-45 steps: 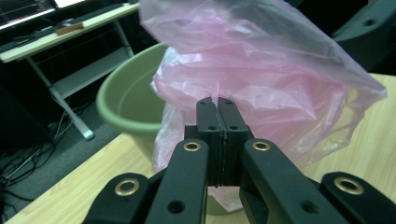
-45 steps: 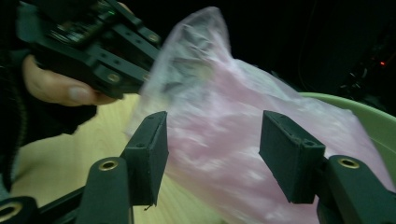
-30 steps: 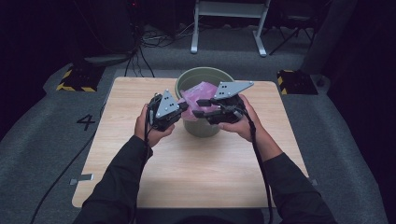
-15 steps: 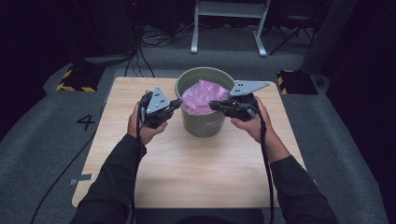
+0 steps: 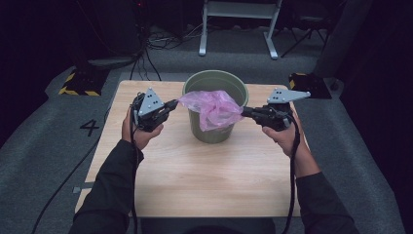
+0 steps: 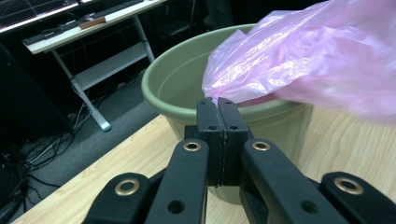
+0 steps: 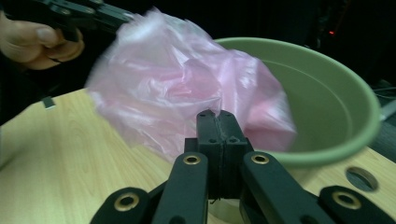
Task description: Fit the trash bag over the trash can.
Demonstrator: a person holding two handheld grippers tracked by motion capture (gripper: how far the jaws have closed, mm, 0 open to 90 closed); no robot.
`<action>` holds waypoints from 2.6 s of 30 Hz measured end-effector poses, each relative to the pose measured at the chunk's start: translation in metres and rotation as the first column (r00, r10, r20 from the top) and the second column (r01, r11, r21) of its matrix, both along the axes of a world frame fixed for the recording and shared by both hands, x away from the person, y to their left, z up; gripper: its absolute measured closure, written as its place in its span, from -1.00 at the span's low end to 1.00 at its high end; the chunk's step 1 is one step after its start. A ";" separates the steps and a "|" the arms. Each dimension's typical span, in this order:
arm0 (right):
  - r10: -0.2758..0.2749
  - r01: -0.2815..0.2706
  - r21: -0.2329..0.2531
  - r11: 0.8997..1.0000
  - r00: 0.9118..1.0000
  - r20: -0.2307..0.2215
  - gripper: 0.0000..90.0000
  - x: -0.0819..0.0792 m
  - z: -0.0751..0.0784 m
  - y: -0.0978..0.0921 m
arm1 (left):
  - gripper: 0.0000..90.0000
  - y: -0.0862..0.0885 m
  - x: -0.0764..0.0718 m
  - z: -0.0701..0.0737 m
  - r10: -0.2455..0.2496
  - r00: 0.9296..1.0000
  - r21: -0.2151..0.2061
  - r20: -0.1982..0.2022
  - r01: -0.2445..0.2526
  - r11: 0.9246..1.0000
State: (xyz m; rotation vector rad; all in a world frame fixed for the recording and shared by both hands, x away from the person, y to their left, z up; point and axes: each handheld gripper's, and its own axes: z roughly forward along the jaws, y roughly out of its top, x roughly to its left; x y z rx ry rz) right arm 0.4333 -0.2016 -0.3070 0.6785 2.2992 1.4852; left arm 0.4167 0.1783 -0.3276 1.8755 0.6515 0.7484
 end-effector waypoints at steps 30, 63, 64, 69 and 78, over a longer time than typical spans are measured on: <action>-0.154 0.159 0.064 0.985 0.985 -0.076 1.00 0.013 -0.031 -0.053 | 0.99 0.034 0.005 -0.021 0.074 0.996 0.003 -0.054 -0.074 0.997; -0.075 0.076 0.070 0.995 0.997 -0.030 0.96 0.005 -0.027 -0.036 | -0.59 -0.048 -0.018 0.016 -0.166 0.986 0.046 0.012 0.165 0.985; -0.069 0.071 0.065 0.995 0.997 -0.029 0.95 0.005 -0.027 -0.035 | -0.59 -0.056 -0.013 0.014 -0.158 0.987 0.058 0.008 0.157 0.986; -0.065 0.067 0.060 0.996 0.997 -0.029 0.94 0.004 -0.027 -0.034 | -0.17 -0.066 -0.007 0.008 -0.117 0.993 0.088 0.020 0.115 0.989; -0.066 0.068 0.066 0.995 0.997 -0.034 0.94 0.004 -0.030 -0.036 | 0.94 -0.060 -0.008 -0.001 -0.176 0.984 0.113 0.030 0.172 0.979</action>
